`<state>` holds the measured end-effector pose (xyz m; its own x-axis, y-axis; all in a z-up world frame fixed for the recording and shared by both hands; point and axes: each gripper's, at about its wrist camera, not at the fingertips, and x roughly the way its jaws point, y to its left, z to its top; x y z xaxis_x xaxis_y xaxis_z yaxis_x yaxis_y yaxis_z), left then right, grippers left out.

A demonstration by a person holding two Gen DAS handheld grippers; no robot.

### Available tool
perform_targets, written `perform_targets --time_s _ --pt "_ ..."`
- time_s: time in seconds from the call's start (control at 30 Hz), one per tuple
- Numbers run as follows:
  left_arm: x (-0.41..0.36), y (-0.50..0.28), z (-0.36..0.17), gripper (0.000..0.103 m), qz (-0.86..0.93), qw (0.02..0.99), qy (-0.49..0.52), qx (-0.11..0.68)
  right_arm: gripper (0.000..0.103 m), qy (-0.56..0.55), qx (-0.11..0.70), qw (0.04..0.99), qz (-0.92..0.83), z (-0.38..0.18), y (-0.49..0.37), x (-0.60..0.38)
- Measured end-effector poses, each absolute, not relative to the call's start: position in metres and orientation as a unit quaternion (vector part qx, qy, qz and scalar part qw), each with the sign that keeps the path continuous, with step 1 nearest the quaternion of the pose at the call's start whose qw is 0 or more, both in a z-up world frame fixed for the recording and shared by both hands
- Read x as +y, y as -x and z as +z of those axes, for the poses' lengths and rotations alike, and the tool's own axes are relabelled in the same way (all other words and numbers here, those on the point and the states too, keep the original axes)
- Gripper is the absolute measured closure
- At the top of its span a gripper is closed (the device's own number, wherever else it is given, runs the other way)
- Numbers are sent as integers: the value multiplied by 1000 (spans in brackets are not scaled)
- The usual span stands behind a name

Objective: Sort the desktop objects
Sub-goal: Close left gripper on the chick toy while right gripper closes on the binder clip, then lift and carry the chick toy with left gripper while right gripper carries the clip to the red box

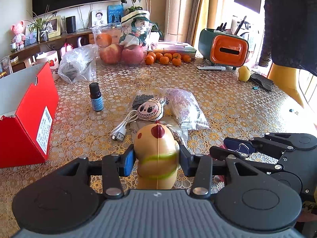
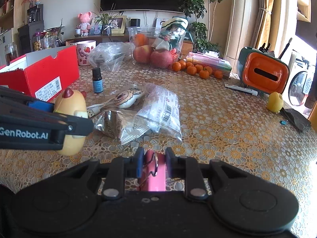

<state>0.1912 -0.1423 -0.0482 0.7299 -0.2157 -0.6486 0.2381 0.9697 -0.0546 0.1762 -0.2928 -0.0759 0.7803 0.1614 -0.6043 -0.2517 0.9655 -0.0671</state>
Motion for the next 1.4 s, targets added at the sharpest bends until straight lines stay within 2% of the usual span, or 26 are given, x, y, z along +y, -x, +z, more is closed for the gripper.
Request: perform_targets --time_s 0.5,0.53,0.57,0.67,0.7,0.77,0.8,0.83,0.87,0.97,1.03,1.4 --pt "-128 -173 -33 58 -118 935 -10 334 82 74 291 949 99 -57 -173 -289" --pt "-128 -172 -33 58 -118 935 -10 334 84 72 291 949 98 -57 -173 -289" --pt "-127 -172 -33 58 -117 935 -10 334 103 71 290 949 99 -56 -173 -290" --pt "-126 -171 -34 58 -115 935 -12 336 101 78 291 948 101 -56 -173 -287" --pt "-126 -171 -35 58 -115 934 -11 337 99 85 295 946 102 -58 -174 -285" --pt "-126 -171 -35 58 -114 934 -11 338 82 94 302 943 106 -61 -173 -283" --pt "-126 -171 -36 58 -114 934 -11 338 78 97 303 942 103 -63 -173 -282" --pt "-126 -171 -36 58 -114 934 -12 338 70 102 303 942 102 -64 -173 -281" --pt "-126 -171 -37 58 -115 934 -12 339 57 109 303 942 100 -66 -173 -280" --pt "-127 -172 -39 58 -115 932 -14 342 36 120 292 944 99 -68 -175 -277" --pt "-127 -173 -41 58 -114 932 -14 344 33 136 293 941 99 -70 -180 -274" --pt "-126 -175 -47 58 -115 928 -9 354 34 122 279 951 54 -67 -180 -294"
